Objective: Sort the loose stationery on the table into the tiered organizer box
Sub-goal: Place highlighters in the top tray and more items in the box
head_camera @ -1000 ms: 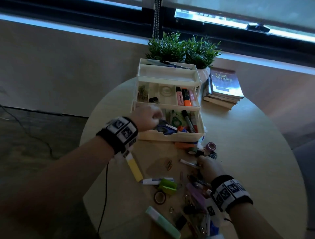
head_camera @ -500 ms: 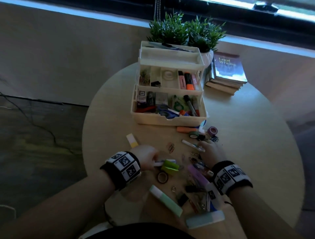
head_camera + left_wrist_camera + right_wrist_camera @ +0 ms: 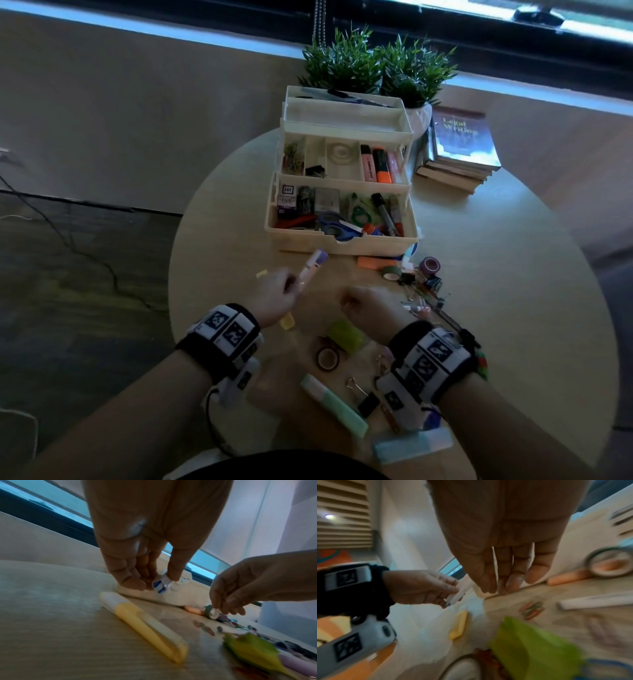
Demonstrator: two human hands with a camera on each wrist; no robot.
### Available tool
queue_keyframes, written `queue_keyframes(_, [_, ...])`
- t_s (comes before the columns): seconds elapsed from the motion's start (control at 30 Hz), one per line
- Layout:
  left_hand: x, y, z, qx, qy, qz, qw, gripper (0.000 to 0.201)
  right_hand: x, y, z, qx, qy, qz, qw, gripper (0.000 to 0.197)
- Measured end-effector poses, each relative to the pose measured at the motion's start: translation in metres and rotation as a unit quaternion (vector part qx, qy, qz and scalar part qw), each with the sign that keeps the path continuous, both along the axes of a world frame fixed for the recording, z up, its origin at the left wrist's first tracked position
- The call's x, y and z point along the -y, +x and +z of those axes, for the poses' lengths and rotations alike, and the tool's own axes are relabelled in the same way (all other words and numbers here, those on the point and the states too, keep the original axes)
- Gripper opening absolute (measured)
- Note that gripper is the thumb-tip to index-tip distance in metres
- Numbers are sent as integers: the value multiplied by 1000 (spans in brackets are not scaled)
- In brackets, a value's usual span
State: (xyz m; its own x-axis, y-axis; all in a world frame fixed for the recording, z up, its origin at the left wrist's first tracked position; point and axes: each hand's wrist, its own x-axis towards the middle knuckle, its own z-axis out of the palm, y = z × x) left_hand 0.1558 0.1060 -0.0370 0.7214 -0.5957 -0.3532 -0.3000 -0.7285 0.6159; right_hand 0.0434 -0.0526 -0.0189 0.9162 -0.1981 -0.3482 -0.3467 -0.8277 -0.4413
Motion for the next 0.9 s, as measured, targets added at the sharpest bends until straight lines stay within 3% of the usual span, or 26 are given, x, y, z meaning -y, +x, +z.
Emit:
queue_keyframes(0.13, [-26,17,1,-29,12,112,993,33,-40,36,-3,-63,17,46,997,19])
queue_keyframes(0.27, [-46,31,3,-29,12,140,990,35,-70,64,-4,-120,21,56,991,24])
queue_keyframes(0.37, [-53,39,9,-5,-4,140,990,32,-76,73,-2,-129,7,67,989,39])
queue_keyframes(0.43, [-55,47,18,17,-30,139,990,30,-68,75,4,-128,10,64,990,37])
queue_keyframes(0.6, [-46,72,57,98,-131,128,978,25,-19,81,43,-82,12,33,996,19])
queue_keyframes(0.77, [-8,120,91,181,-164,75,967,24,51,104,99,69,-34,-46,996,20])
queue_keyframes(0.9, [40,169,114,245,-152,44,956,23,103,146,122,107,-97,-80,986,23])
